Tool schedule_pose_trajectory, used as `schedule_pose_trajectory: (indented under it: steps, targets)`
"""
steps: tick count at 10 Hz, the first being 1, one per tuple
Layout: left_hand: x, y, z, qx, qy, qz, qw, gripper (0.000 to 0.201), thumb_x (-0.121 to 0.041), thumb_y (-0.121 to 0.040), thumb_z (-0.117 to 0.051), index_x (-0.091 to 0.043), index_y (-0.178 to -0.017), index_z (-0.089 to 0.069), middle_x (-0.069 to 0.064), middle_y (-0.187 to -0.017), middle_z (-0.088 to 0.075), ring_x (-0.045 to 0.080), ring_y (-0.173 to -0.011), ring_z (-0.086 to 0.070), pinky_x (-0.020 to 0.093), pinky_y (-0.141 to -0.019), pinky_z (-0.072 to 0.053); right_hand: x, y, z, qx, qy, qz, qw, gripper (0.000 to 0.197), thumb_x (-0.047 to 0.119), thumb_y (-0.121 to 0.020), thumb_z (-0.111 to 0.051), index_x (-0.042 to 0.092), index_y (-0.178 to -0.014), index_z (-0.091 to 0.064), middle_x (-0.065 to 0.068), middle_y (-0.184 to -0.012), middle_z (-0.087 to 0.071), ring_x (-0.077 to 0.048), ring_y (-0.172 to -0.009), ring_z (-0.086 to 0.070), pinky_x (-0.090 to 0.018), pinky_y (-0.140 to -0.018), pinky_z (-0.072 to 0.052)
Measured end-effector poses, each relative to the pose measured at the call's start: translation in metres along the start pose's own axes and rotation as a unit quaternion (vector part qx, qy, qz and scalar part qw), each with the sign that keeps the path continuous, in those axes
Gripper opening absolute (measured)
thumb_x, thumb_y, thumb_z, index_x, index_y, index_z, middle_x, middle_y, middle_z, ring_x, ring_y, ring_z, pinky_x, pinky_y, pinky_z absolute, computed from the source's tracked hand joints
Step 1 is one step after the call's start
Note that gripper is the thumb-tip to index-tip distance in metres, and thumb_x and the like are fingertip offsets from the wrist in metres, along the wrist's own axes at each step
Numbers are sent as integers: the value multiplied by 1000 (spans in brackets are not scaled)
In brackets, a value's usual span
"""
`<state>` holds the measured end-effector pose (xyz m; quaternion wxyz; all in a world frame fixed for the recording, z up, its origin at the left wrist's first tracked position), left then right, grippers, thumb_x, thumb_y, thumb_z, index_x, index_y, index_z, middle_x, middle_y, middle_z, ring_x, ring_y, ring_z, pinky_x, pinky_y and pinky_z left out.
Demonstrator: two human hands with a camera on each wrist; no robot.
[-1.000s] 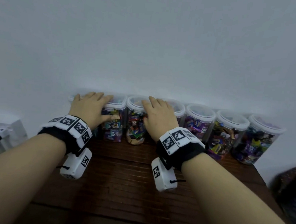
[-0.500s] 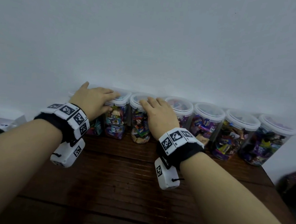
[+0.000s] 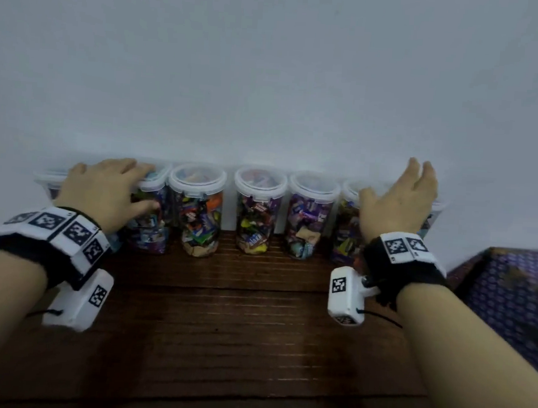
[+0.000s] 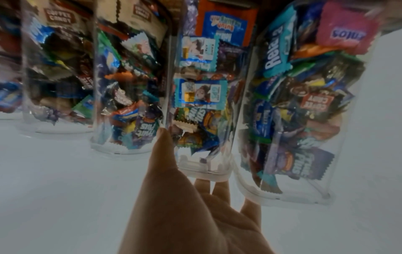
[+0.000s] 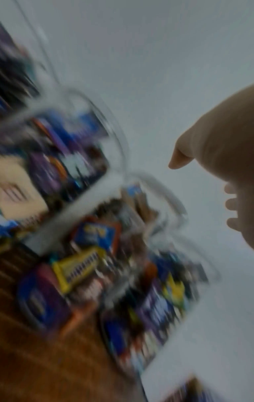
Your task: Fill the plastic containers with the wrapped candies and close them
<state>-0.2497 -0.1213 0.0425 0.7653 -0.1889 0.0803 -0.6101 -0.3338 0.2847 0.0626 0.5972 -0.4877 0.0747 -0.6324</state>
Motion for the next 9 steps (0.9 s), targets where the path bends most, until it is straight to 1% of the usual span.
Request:
schedule_pose_trajectory:
  steps: [1,2,3,4,5,6,7,8,9]
  targets:
    - [-1,0,0,0,-6,2,1000,67,-59,-83,-55,-28,-141,-40,3,-145,-44,25,-129,-44,47,-102,-34,-56,-5,11,-26,-10,-102,994,82,28,-79,-63,-1,-145,-23,-23,-152,-20,-38,-140,-19,-44,-112,-18]
    - [-2,1,0,3,-7,2,1000,66,-58,-84,-55,-28,-141,-40,4,-145,-44,25,-129,-44,48,-102,-34,-92,-2,0,13,-52,-168,984,92,22,-78,-68,2,-148,-13,-21,-153,-17,-34,-141,-16,-42,-113,-19]
    - [-2,2,0,5,-13,3,1000,66,-58,-84,-55,-28,-141,-40,4,-144,-45,26,-129,-44,48,-100,-34,-111,-1,-20,72,-114,-209,969,100,19,-77,-72,6,-149,-4,-23,-151,-23,-33,-139,-25,-38,-113,-24]
    - [-2,2,0,6,-17,4,1000,65,-57,-85,-55,-27,-141,-40,4,-144,-46,26,-128,-45,48,-100,-35,-120,-1,-31,70,-143,-236,959,98,21,-75,-76,10,-147,-10,-22,-144,-35,-36,-130,-40,-40,-109,-33]
    - [-3,1,-1,1,-6,6,1000,64,-55,-85,-57,-26,-140,-42,5,-142,-47,27,-127,-46,48,-100,-34,-126,-4,-33,56,-105,-262,958,93,24,-73,-77,5,-144,-19,-25,-138,-40,-39,-128,-41,-45,-106,-35]
    - [-4,2,-1,-1,-9,8,1000,64,-54,-85,-57,-25,-140,-42,5,-142,-48,26,-128,-45,48,-101,-33,-122,-2,-33,65,-69,-264,960,80,27,-75,-76,-1,-136,-32,-26,-135,-41,-40,-125,-42,-43,-101,-34]
    - [-4,2,-1,6,-7,8,1000,65,-54,-86,-55,-26,-142,-39,4,-144,-45,25,-130,-42,47,-103,-32,-120,4,-37,86,-57,-271,957,70,27,-78,-74,-3,-130,-37,-27,-132,-42,-41,-122,-44,-44,-99,-34]
    - [-5,4,0,17,-4,12,1000,70,-54,-85,-57,-25,-144,-34,5,-148,-39,24,-135,-36,48,-107,-27,-108,12,-30,107,-42,-263,958,69,25,-78,-73,-4,-130,-37,-28,-132,-42,-42,-122,-42,-46,-100,-33]
    - [-4,10,7,-1,7,21,1000,76,-53,-84,-60,-20,-146,-32,8,-152,-33,26,-139,-30,49,-110,-23,-97,17,-19,120,-14,-217,969,71,20,-79,-71,-5,-134,-34,-27,-135,-40,-41,-124,-39,-46,-99,-34]
Point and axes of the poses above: each hand's wrist, its own y-axis away from the middle knuckle, its own z-axis out of the back of the hand, x = y × z, the point moved 7 cm from there along -y, towards the middle knuckle
